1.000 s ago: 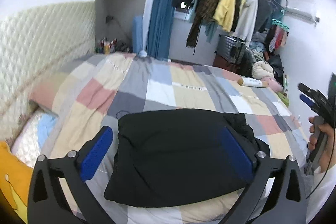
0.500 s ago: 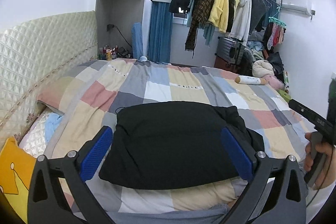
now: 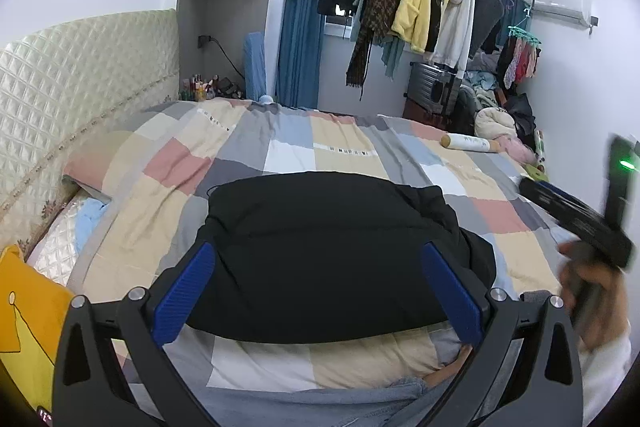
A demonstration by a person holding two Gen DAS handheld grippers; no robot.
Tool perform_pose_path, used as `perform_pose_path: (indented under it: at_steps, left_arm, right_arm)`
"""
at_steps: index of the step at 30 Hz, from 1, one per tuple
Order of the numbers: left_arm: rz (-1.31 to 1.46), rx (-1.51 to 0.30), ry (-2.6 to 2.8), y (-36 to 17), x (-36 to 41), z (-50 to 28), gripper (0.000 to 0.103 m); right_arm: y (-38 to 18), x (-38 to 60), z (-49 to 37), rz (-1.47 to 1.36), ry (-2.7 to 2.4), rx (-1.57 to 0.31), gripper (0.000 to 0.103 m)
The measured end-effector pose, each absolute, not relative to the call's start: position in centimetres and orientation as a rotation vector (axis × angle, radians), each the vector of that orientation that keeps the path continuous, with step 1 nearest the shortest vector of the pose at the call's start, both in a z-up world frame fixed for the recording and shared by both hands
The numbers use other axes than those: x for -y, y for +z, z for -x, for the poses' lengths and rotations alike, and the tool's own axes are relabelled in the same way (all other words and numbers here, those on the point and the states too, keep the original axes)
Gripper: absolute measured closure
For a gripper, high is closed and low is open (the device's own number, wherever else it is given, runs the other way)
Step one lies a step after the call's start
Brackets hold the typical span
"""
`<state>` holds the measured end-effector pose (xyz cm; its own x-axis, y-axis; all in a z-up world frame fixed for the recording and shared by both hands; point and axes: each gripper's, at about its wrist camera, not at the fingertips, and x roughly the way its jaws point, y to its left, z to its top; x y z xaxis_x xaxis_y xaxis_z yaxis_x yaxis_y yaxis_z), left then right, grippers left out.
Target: Fold large clothes
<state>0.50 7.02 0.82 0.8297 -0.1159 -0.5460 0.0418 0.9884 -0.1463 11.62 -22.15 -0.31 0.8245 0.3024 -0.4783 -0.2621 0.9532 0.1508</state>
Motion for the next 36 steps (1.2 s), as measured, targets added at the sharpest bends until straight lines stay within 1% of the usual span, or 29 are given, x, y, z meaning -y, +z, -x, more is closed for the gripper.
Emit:
perform_pose_path:
  at_steps: [6, 9, 12, 13, 14, 15, 16, 17, 18, 19, 20, 24, 27, 30, 36]
  left_arm:
    - [0.151, -0.614, -0.07, -0.4, -6.7, -2.1, 0.0]
    - [0.159, -0.636, -0.068, -1.2, -6.3, -3.3, 0.0]
    - [0.159, -0.663, -0.068, -2.0, -5.7, -4.6, 0.0]
    - [0.158, -0.672, -0.071, -2.3, -5.5, -4.9, 0.0]
    - [0.158, -0.684, -0.074, -2.7, -5.3, -5.3, 0.0]
    - [0.158, -0.693, -0.077, -2.9, -5.2, -5.6, 0.0]
    - [0.157, -0.701, -0.079, -3.2, -5.0, -5.8, 0.0]
    - [0.157, -0.711, -0.083, -3.5, -4.9, -6.1, 0.0]
    - [0.157, -0.716, -0.086, -3.8, -4.9, -6.3, 0.0]
    - [0.157, -0.723, -0.09, -4.0, -4.8, -6.4, 0.0]
    - [0.158, -0.728, -0.09, -4.2, -4.8, -6.6, 0.0]
    - [0.167, -0.738, -0.082, -4.8, -5.1, -7.1, 0.0]
    - [0.168, -0.734, -0.057, -4.9, -5.5, -7.2, 0.0]
    - [0.189, -0.732, -0.038, -5.0, -6.4, -7.2, 0.0]
    - [0.19, -0.727, 0.002, -4.8, -7.8, -6.8, 0.0]
  right_arm:
    - [-6.8, 25.9, -22.4, -0.124, 0.192, -0.702, 0.0]
    - [-10.1, 27.1, -26.3, -0.163, 0.166, -0.781, 0.001]
    - [-13.4, 27.9, -29.1, -0.223, 0.177, -0.862, 0.008]
    - [-14.6, 28.2, -29.9, -0.246, 0.172, -0.895, 0.014]
    - [-15.6, 28.3, -30.6, -0.27, 0.179, -0.927, 0.023]
    - [-16.7, 28.4, -31.2, -0.296, 0.197, -0.964, 0.027]
    - [-17.8, 28.4, -31.8, -0.322, 0.226, -1.003, 0.038]
    - [-18.3, 28.4, -32.1, -0.341, 0.252, -1.021, 0.06]
    - [-18.4, 28.3, -32.2, -0.352, 0.278, -1.019, 0.072]
    - [-17.9, 28.3, -32.1, -0.342, 0.278, -0.996, 0.09]
    - [-16.7, 28.1, -31.8, -0.301, 0.263, -0.956, 0.096]
    - [-12.0, 27.7, -30.3, -0.185, 0.21, -0.81, 0.1]
    - [-10.4, 28.2, -30.3, -0.156, 0.179, -0.764, 0.101]
    - [-11.9, 28.2, -31.5, -0.109, 0.147, -0.803, 0.102]
    - [-16.8, 28.5, -33.5, -0.075, 0.09, -0.916, 0.102]
